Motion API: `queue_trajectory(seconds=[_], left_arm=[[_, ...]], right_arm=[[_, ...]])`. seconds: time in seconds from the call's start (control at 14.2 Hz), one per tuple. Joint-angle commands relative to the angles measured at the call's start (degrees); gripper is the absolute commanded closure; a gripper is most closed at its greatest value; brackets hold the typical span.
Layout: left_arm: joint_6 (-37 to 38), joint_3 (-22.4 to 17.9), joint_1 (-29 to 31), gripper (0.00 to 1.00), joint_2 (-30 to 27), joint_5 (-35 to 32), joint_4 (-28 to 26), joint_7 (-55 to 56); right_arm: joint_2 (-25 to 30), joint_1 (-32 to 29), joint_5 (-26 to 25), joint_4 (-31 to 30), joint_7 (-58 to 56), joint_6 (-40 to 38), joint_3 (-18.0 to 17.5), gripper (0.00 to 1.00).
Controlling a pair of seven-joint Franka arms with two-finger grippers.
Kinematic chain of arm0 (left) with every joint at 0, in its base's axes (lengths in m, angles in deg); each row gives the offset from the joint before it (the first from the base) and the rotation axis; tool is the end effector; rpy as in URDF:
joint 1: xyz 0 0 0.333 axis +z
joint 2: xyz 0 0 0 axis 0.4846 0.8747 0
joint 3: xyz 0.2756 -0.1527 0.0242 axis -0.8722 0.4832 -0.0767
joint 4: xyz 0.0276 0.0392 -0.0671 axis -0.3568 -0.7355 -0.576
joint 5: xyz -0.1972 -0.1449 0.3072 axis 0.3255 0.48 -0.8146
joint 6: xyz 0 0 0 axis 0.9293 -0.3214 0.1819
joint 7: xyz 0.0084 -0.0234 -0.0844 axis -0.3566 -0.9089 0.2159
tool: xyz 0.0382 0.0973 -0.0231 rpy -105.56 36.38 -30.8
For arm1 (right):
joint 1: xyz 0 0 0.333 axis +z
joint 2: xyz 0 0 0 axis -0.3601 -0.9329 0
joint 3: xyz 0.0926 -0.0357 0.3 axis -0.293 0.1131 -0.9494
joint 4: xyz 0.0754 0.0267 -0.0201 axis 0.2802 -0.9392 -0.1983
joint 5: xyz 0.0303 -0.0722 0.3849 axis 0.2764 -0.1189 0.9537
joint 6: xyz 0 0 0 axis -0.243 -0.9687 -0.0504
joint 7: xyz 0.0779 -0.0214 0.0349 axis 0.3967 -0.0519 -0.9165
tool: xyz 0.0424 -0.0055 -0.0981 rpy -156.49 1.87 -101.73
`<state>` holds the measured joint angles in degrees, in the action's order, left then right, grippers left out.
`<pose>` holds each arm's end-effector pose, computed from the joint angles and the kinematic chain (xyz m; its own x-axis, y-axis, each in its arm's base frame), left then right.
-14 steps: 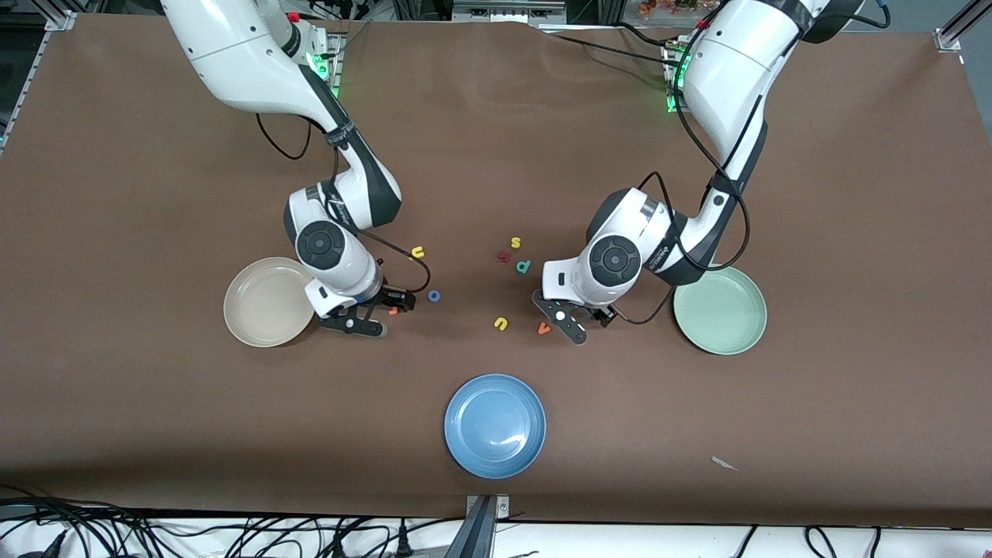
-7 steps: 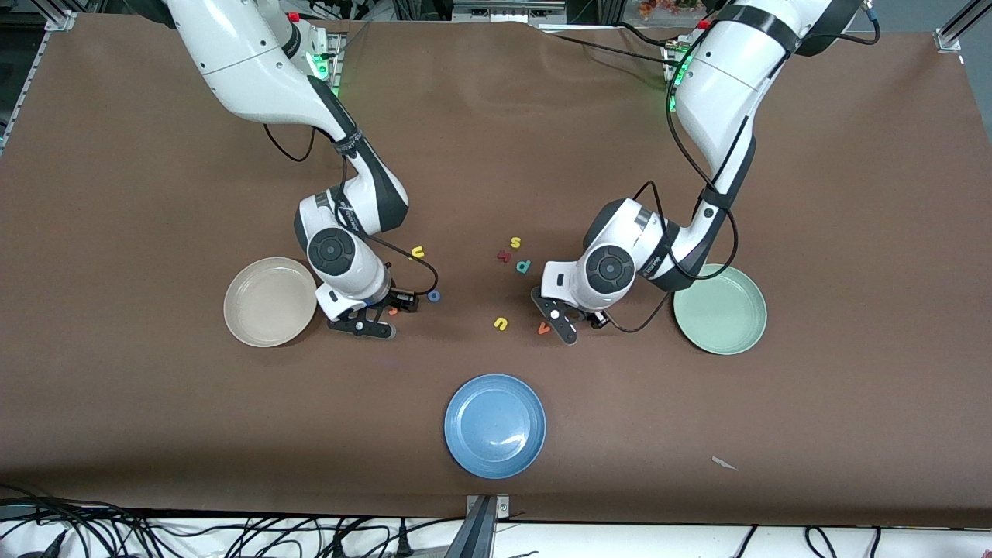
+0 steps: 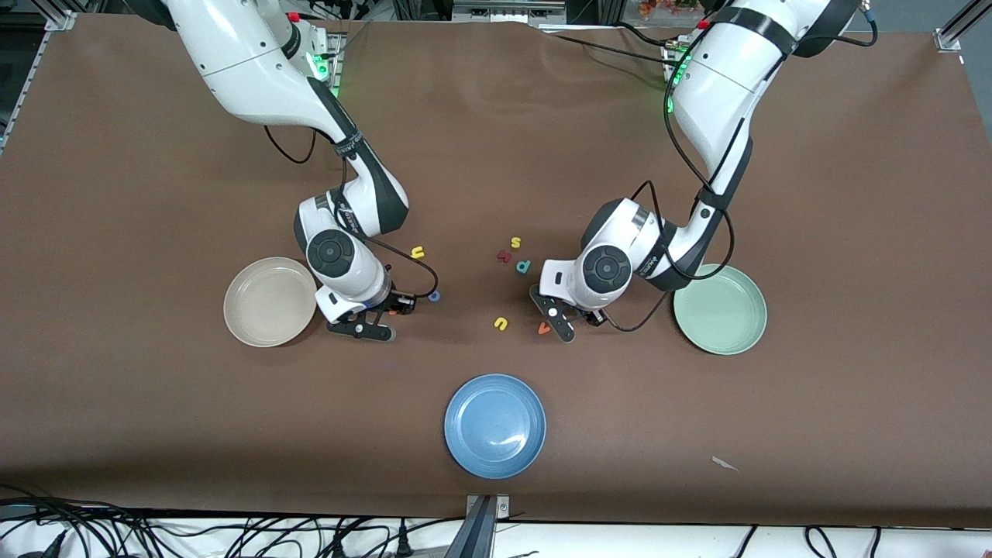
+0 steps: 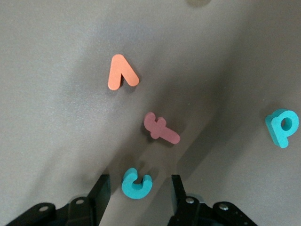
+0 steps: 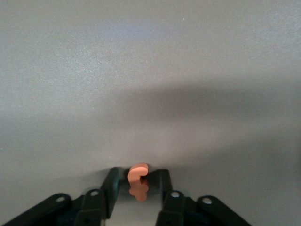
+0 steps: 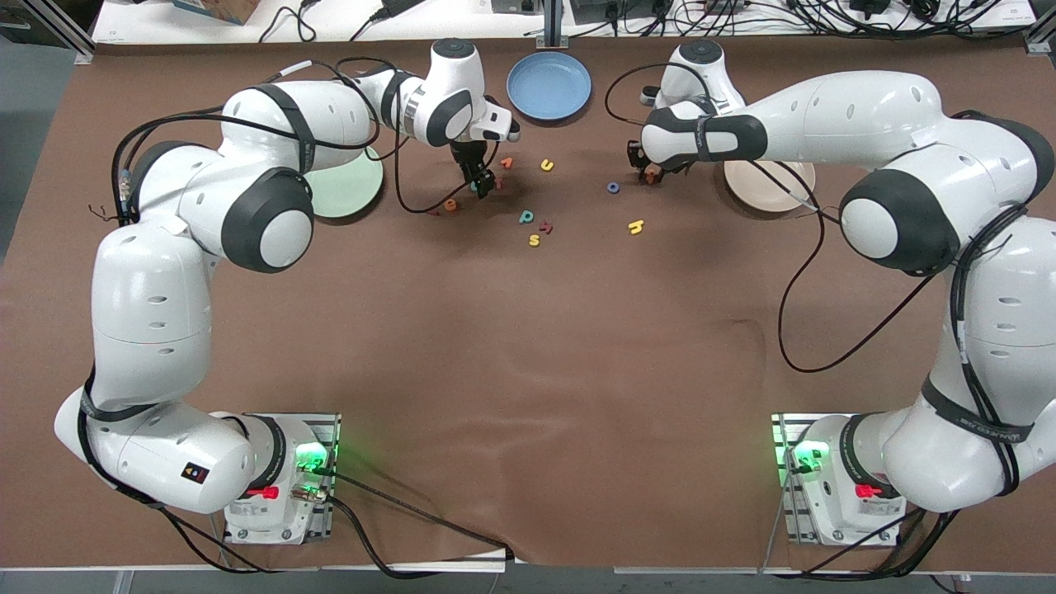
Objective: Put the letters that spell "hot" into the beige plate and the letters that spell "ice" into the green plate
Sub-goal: 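Grasp the orange s with the right gripper while the left gripper grasps the c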
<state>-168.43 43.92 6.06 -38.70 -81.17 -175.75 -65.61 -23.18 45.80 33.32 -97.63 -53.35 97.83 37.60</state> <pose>0.6022 -0.3500 0.1720 0.5706 -0.8163 -0.0902 -0.8072 -0.5776 0.1218 0.6087 0.2983 0.1783 0.9862 -0.1650 -0.0153 -0.1654 -0.9856 -0.0356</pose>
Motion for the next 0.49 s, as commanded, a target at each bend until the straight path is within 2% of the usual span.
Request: queue_trajectory(seconds=[0.0,0.21,0.28,0.42], left_arm=[[-0.4,-0.4,-0.5,0.53,-0.4,-4.7,-0.7,-0.7],[-0.4,-0.3,-0.7,0.81,-0.8,-5.3,-0.7,-0.7],[-0.4,-0.3,-0.7,0.86,-0.8,-5.3,-0.7,-0.6],[-0.1,-0.3,-0.7,0.88,-1.1,-5.4,-0.2,-0.7]], right_arm=[[-1.9,-0.5,0.8,1.9,-0.4,0.2,-0.5,0.76],[-2.1,-0.5,0.9,2.2,-0.4,0.2,-0.6,0.92],[-2.1,-0.6,0.9,3.0,-0.5,-0.4,-0.6,0.92],[-1.6,-0.8,1.4,5.6,-0.6,-4.7,-0.6,0.93]])
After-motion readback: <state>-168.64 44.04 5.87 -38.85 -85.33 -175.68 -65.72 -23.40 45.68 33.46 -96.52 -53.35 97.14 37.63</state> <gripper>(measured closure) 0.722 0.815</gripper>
